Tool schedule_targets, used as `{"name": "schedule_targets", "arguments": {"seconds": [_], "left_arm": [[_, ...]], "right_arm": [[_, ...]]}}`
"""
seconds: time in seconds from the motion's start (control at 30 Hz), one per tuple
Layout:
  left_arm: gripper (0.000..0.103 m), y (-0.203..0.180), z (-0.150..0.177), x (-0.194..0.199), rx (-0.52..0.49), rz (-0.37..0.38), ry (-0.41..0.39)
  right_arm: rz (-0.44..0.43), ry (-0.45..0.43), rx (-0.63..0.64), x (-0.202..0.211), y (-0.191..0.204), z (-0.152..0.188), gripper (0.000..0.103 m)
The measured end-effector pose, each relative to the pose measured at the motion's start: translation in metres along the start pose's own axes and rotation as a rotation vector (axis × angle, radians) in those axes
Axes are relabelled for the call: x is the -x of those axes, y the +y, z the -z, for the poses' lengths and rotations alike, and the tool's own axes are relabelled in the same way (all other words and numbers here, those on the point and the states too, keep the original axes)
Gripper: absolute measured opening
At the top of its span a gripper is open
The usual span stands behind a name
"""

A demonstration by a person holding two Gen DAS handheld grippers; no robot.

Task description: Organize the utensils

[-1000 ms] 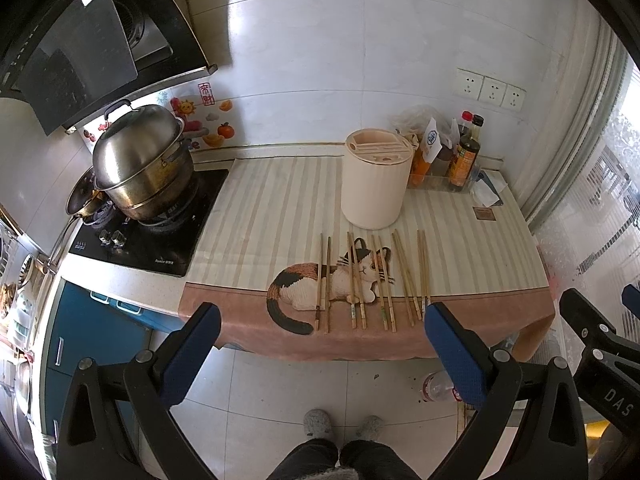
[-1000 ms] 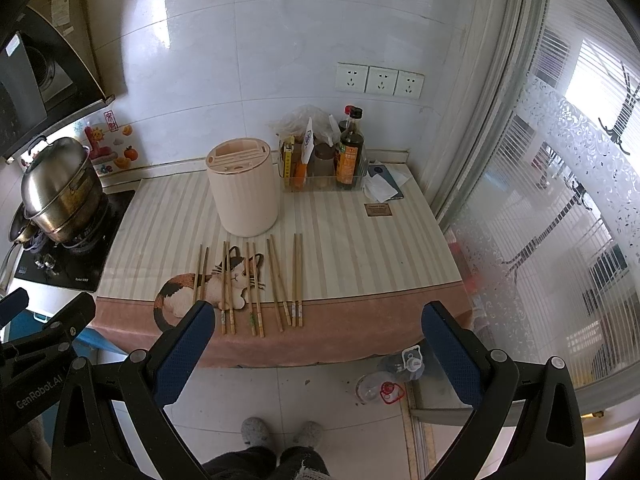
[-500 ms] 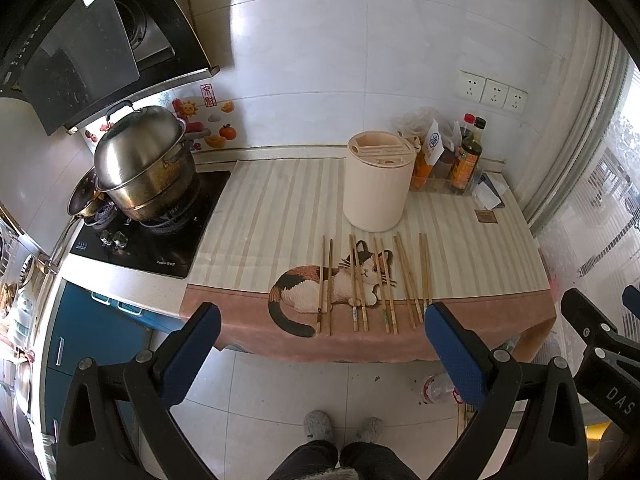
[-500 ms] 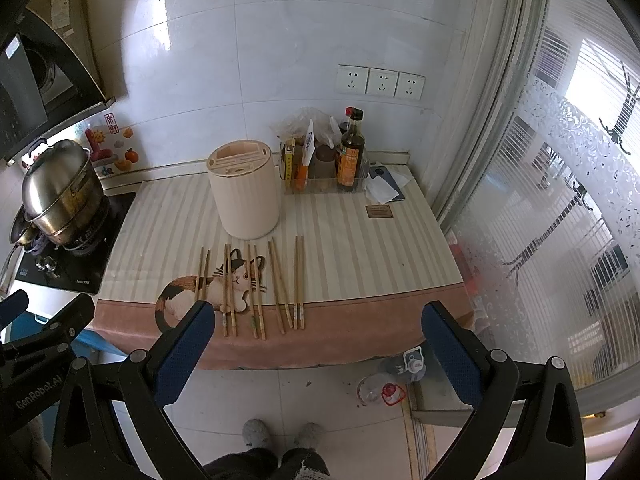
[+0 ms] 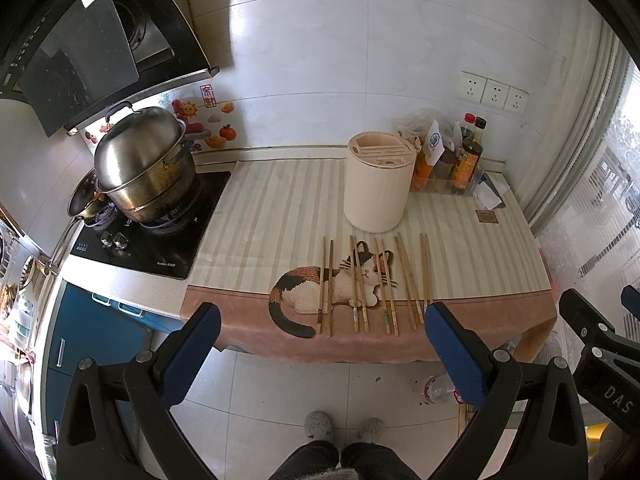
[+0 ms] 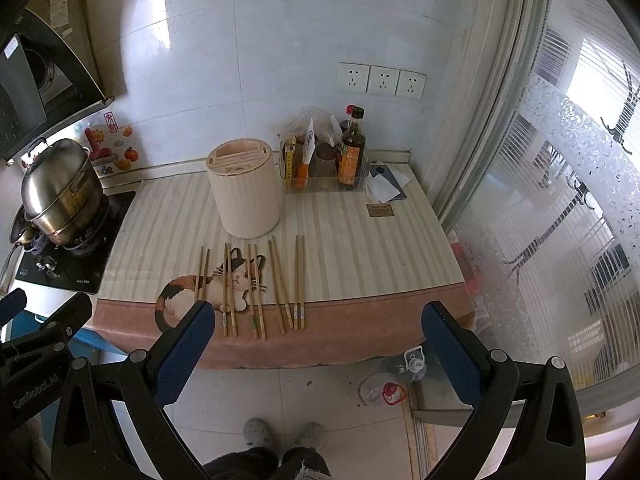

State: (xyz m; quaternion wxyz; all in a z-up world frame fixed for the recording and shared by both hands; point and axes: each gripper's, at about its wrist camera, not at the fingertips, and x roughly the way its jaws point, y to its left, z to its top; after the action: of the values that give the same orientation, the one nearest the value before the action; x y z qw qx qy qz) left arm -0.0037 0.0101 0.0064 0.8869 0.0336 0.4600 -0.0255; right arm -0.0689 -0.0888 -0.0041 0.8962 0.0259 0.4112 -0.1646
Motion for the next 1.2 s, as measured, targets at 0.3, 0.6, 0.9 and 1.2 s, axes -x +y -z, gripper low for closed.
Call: {"name": "schedule_targets", "arguments": {"seconds": [0.3,0.6,0.9,1.2], "left_arm": [[0.103,0.000,-0.001,0.000,0.001,-0.002,-0.001],[0.103,0.000,-0.002,-0.005,0.002,-0.013,-0.006],[0.103,0.000,-0.011,-0.057,0.004,-0.107,-0.097],[0.103,0.026,-0.021,-0.186,0.084,-0.240,0.041]], "right_arm": [[0.000,0.003,0.000,-0.001,0.000,-0.001,0.103],[-0.006,0.001,-0.001,-0.005,0.002,0.001,0.103],[-0.029,-0.019,-0.057,-0.054,-0.012,-0.004,0.103],[-0.039,0.105,-0.071,-0.180,-0.023,-0.010,0.092]]}}
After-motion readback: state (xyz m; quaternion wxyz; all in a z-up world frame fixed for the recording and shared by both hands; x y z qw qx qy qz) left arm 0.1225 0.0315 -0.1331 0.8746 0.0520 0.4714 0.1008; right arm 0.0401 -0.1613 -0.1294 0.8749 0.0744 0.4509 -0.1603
